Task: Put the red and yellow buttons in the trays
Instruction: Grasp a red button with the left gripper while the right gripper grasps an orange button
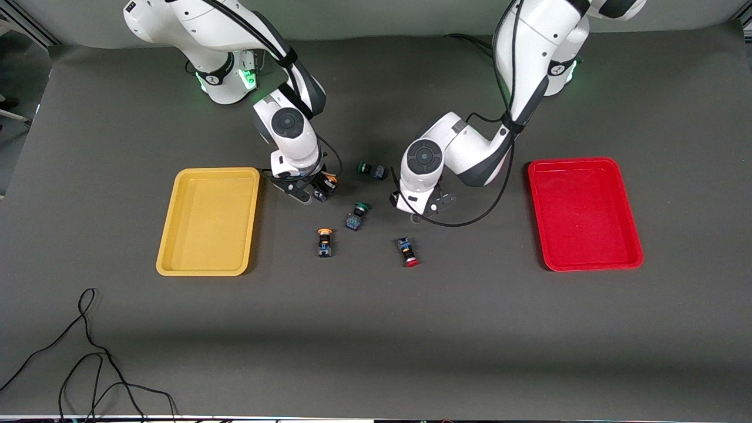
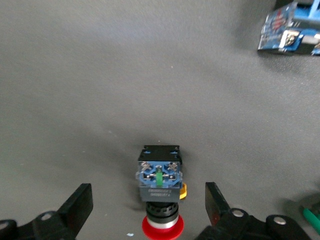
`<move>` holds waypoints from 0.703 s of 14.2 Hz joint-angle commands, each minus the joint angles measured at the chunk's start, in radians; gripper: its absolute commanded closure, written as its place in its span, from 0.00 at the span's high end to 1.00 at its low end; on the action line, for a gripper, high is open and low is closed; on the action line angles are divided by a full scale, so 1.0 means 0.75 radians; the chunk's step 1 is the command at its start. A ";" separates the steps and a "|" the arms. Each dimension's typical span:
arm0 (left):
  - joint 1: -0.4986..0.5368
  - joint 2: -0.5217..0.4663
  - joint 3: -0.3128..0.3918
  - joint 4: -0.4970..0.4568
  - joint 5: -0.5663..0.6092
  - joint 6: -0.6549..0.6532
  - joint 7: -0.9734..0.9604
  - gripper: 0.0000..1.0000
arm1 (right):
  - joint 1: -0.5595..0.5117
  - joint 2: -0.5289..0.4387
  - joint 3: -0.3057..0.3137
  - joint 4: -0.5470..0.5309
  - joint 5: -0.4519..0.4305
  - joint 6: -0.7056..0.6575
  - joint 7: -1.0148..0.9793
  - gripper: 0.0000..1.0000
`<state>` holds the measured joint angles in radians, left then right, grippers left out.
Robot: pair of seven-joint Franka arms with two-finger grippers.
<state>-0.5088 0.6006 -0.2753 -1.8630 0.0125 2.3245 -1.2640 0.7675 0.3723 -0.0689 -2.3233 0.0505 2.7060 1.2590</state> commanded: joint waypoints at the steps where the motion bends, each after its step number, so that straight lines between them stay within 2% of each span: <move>1: -0.050 0.042 0.021 0.013 0.002 0.042 -0.047 0.97 | 0.001 -0.024 -0.027 0.048 -0.006 -0.059 0.007 0.10; 2: -0.060 0.046 0.021 0.011 0.004 0.042 -0.047 0.91 | 0.001 -0.060 -0.045 0.095 -0.006 -0.171 -0.003 0.10; 3: -0.062 0.054 0.021 0.011 0.010 0.042 -0.045 0.80 | 0.001 -0.105 -0.065 0.142 -0.006 -0.312 -0.034 0.10; 4: -0.062 0.058 0.021 0.011 0.016 0.040 -0.041 0.58 | 0.001 -0.144 -0.086 0.197 -0.006 -0.457 -0.058 0.10; 5: -0.062 0.058 0.021 0.011 0.016 0.034 -0.041 0.26 | 0.001 -0.185 -0.110 0.254 -0.004 -0.588 -0.089 0.10; 6: -0.062 0.054 0.021 0.013 0.016 0.024 -0.041 0.01 | 0.001 -0.214 -0.139 0.313 -0.004 -0.703 -0.130 0.10; 8: -0.060 0.042 0.021 0.015 0.016 0.014 -0.043 0.00 | 0.001 -0.263 -0.239 0.398 0.004 -0.875 -0.299 0.10; 10: -0.044 -0.001 0.023 0.029 0.016 -0.057 -0.029 0.00 | 0.001 -0.302 -0.382 0.396 0.002 -0.892 -0.603 0.10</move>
<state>-0.5362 0.6385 -0.2724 -1.8477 0.0152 2.3432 -1.2737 0.7660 0.1641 -0.2682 -2.0281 0.0486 2.0603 0.9947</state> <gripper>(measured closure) 0.590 0.670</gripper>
